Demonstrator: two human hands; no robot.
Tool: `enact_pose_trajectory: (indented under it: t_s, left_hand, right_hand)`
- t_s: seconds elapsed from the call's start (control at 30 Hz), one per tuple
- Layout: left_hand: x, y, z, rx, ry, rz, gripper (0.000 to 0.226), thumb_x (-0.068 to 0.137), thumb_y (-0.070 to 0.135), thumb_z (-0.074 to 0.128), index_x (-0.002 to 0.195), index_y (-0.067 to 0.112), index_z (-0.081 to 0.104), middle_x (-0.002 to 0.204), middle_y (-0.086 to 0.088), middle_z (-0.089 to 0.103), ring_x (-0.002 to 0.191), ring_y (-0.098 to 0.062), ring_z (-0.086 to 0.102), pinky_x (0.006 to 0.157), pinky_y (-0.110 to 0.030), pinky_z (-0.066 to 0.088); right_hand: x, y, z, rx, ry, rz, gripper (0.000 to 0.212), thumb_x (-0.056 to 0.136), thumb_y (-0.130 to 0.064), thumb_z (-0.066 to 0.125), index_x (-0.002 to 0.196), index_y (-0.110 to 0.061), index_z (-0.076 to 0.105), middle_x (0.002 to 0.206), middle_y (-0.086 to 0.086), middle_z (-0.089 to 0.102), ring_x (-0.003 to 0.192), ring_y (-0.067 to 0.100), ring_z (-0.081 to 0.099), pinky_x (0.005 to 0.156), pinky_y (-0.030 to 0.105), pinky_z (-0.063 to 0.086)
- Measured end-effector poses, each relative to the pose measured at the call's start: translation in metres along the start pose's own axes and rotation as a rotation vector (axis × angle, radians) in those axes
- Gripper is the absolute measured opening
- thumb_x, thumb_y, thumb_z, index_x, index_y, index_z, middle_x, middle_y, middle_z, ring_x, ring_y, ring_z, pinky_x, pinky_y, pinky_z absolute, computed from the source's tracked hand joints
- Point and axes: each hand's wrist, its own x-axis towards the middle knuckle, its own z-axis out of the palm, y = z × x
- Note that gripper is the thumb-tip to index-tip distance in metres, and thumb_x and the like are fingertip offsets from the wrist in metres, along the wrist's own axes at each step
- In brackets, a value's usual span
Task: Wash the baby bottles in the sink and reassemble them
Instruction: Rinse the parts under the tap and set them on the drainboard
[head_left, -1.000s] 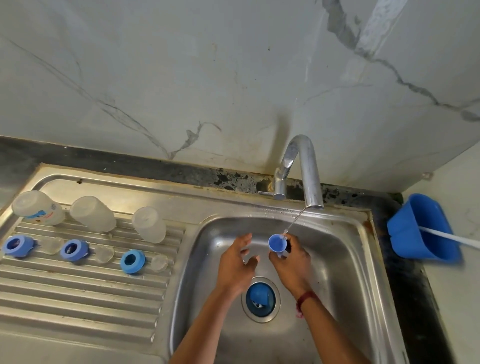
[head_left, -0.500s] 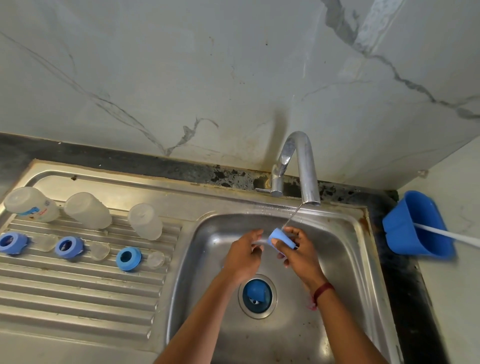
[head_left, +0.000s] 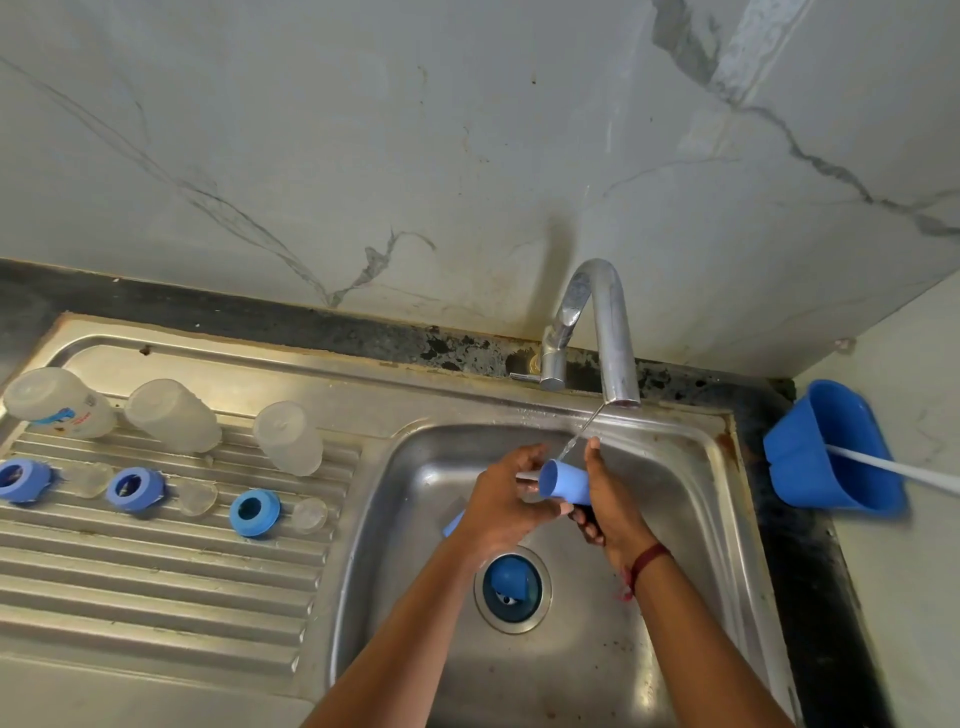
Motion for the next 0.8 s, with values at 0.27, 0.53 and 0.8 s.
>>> enact_pose_trajectory:
  t_s: [0.27,0.53,0.8]
  left_hand:
    - [0.002,0.005,-0.004,0.037,0.091,-0.042,0.042,0.083,0.030,0.079,0.119,0.017,0.063,0.103,0.001,0.070,0.093,-0.011,0.067,0.083,-0.026,0.055]
    - [0.001,0.025,0.005,-0.265,-0.019,-0.328,0.057,0.096,0.059,0.046,0.103,0.006,0.067,0.081,-0.011,0.070,0.069,-0.019,0.062,0.063,-0.028,0.048]
    - [-0.005,0.016,0.002,-0.362,0.034,-0.253,0.043,0.085,0.020,0.070,0.126,0.020,0.059,0.114,-0.004,0.066,0.092,-0.016,0.062,0.072,-0.025,0.047]
  right_hand:
    - [0.003,-0.005,0.001,0.019,-0.053,-0.146,0.055,0.098,-0.061,0.037,0.101,-0.013,0.064,0.077,0.011,0.069,0.054,0.014,0.058,0.047,0.023,0.040]
    - [-0.001,0.007,-0.016,0.271,-0.243,-0.425,0.046,0.074,-0.008,0.069,0.118,-0.016,0.061,0.113,0.004,0.066,0.092,0.017,0.065,0.068,0.027,0.054]
    - [-0.005,-0.001,-0.006,0.217,-0.077,-0.318,0.021,0.094,-0.023,0.062,0.115,-0.024,0.066,0.101,0.000,0.073,0.085,0.015,0.069,0.064,0.028,0.056]
